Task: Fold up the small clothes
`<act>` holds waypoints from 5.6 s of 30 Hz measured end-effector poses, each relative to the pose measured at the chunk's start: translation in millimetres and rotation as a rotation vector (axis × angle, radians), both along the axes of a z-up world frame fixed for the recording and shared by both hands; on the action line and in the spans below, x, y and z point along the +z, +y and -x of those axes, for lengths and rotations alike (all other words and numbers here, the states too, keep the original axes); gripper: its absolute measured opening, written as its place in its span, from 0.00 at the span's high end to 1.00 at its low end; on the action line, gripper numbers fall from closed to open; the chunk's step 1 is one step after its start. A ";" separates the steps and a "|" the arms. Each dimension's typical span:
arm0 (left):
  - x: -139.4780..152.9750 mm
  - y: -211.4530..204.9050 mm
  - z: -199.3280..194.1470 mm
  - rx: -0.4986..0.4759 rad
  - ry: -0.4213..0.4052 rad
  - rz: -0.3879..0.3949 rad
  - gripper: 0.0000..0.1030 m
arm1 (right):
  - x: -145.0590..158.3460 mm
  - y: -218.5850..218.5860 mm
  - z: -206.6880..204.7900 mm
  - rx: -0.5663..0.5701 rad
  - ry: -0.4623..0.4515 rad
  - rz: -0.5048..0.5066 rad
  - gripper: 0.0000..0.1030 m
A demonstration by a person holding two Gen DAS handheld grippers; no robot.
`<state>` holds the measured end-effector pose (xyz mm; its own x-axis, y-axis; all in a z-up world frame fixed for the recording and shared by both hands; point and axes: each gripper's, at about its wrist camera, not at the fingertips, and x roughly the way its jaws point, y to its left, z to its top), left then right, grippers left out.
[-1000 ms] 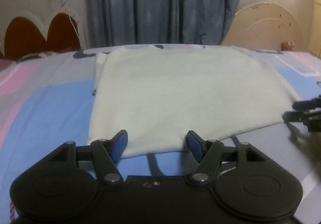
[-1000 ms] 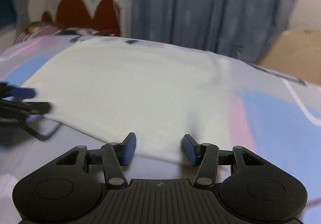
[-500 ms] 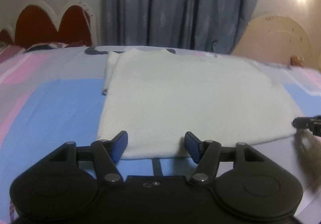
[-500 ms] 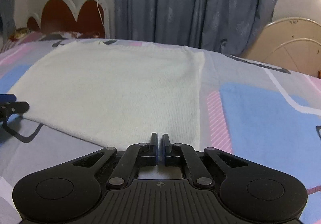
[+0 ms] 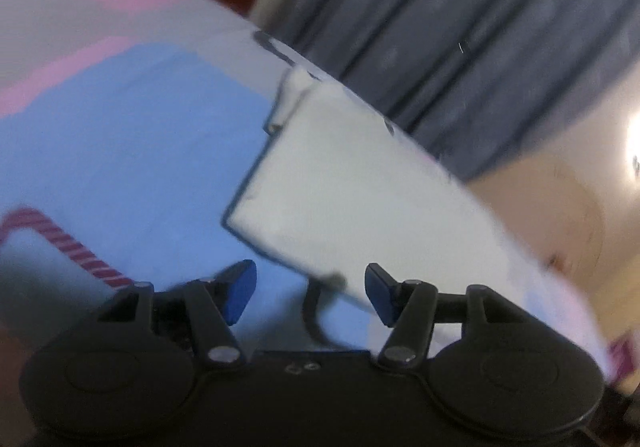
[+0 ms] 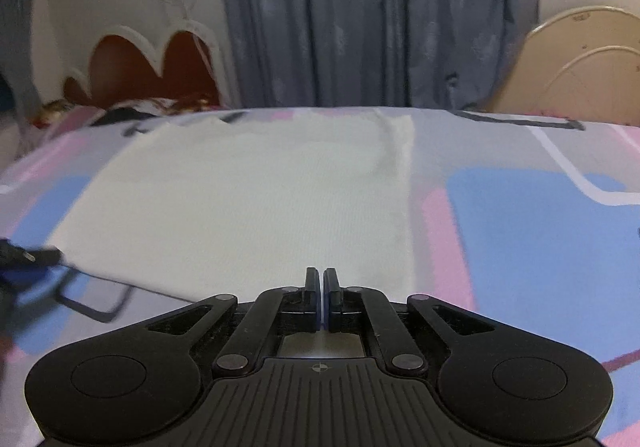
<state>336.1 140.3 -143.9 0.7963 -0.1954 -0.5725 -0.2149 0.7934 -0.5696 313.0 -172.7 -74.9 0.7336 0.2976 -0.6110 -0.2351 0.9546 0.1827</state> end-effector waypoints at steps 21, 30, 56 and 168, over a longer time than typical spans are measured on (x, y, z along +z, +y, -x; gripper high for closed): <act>-38.9 12.3 -34.0 0.214 -0.224 0.300 0.93 | -10.2 76.1 -118.2 0.071 0.005 -0.182 1.00; -28.8 11.2 -61.8 0.205 -0.105 0.246 0.91 | -29.9 83.3 -125.9 0.064 0.030 -0.149 1.00; 29.8 -253.9 -97.0 -0.607 -0.124 -0.292 0.42 | 2.7 -147.2 -68.0 -0.319 -0.027 -0.433 1.00; 37.9 -170.3 -140.8 -0.479 -0.070 -0.418 0.40 | -12.0 -13.4 -111.9 -0.058 -0.015 0.031 0.82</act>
